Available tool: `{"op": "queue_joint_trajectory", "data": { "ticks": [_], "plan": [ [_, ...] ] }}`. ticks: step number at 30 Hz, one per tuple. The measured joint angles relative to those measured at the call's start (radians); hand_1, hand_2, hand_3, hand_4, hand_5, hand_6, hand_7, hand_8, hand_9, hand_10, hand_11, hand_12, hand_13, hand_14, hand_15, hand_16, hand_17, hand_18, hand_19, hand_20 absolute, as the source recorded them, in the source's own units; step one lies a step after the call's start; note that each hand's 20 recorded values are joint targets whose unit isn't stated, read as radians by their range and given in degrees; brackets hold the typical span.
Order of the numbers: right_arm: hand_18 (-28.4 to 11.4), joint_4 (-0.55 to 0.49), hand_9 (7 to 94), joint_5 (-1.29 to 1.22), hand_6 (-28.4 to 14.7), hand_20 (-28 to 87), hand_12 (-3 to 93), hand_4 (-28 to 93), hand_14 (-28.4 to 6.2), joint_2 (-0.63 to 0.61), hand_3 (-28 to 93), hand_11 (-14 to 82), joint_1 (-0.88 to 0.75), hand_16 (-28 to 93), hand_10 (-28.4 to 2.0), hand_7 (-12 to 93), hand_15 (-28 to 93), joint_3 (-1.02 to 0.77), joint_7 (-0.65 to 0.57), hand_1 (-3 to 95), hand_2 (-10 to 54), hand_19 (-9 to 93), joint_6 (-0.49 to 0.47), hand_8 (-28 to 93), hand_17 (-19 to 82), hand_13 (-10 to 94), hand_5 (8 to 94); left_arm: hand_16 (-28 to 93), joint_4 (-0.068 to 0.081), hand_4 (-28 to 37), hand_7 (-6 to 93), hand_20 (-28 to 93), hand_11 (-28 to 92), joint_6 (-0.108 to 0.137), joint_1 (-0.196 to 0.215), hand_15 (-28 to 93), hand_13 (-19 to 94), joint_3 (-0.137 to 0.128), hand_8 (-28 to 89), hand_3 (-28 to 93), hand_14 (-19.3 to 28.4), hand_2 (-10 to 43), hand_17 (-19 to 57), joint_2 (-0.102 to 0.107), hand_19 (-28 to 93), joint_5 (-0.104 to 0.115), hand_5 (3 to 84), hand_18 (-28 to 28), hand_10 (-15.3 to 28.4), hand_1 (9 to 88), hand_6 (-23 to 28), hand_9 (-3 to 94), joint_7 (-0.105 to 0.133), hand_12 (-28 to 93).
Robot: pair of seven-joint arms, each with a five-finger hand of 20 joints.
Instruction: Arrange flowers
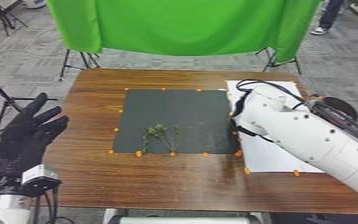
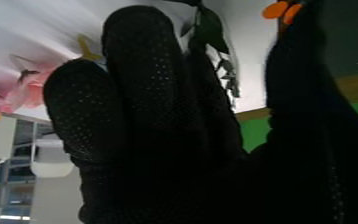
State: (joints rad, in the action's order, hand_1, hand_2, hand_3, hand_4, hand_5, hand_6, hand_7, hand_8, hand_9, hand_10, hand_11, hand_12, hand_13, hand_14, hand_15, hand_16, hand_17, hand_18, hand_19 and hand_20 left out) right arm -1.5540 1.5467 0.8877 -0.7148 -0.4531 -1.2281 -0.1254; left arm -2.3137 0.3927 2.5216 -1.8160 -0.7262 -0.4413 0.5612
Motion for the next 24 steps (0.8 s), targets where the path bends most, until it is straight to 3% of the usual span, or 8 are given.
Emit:
{"op": "queue_joint_trajectory", "data": {
  "ticks": [3,8,24],
  "plan": [
    [-4.2,0.011,84.1,0.027,-6.9,-20,17.8,-26,-7.3,0.002,66,19.9,0.008,14,-13.3,17,47,0.019,-0.001,54.2,-6.1,93,-0.001,5,71,89,69.7,-12,0.002,-21.4,8.0,2,25,0.0,-0.004,55,21,0.002,-7,62,27.2,7.2,-8.0,0.005,51,0.002,33.4,27.3,18.7,28.9,7.6,30.2,0.001,11],
    [-4.1,0.028,91.1,0.084,-4.3,-14,21.2,-28,-5.7,-0.006,66,18.3,0.02,15,-10.2,17,45,0.076,-0.002,59.5,-6.5,93,0.025,8,71,91,78.3,-12,0.003,-21.4,8.3,2,26,-0.001,-0.009,55,20,0.003,-7,63,27.2,7.2,-8.2,0.006,51,0.002,33.3,27.3,18.8,28.8,7.6,29.9,0.0,12],
    [-5.0,0.025,93.7,0.211,-4.3,-3,17.7,-28,-4.6,-0.065,69,26.7,0.042,17,-10.7,17,47,0.221,0.027,61.5,-8.5,93,0.221,11,72,94,84.5,-12,0.004,-21.3,8.4,2,26,-0.006,-0.008,55,20,0.003,-7,63,27.2,7.3,-8.2,-0.004,51,-0.001,33.3,27.3,18.7,28.7,7.6,29.9,-0.004,11]
  ]
}}
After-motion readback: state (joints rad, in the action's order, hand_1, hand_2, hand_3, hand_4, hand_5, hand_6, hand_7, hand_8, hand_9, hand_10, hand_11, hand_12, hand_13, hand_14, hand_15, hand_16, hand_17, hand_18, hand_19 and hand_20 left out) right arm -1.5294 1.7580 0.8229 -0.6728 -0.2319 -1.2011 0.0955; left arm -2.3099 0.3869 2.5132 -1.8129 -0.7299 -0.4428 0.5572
